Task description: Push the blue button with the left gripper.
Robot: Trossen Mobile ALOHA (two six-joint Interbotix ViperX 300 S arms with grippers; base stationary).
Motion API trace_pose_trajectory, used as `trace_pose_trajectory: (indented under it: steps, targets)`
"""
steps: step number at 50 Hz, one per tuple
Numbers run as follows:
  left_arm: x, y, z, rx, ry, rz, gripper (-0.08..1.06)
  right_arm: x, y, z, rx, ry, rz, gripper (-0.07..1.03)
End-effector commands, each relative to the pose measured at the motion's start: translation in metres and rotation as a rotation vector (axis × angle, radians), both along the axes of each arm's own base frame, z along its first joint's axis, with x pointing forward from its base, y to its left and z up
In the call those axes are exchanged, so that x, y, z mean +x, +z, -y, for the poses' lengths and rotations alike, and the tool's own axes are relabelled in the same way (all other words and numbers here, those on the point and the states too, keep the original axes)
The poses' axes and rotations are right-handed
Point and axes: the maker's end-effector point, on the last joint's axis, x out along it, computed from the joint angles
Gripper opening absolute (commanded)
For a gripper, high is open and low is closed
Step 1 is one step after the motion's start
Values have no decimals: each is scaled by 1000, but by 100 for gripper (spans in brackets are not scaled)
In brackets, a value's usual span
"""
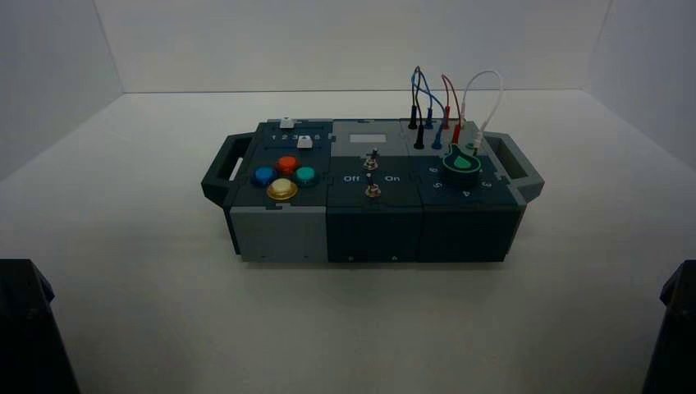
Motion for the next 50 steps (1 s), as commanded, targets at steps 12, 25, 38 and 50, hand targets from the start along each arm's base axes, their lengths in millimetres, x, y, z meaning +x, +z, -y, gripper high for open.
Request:
trace_pose_trajectory:
  steps: [12,25,38,50]
  targets:
    - [-5,6,24,65,-104,-167,-3,-2,3,-35,-41,133,-159,-2]
    - [-9,-16,34,182,-191,-344,-3,-11,-14,-57,-69,220,-332,-2]
    - [-7,-37,49,215,-283,-477,-3,-25,-31,-80,-134,331,-468,-2]
    - [-1,-68,68,233,-390,-608,-3,-30,-50,-121,-253,513,-592,-2]
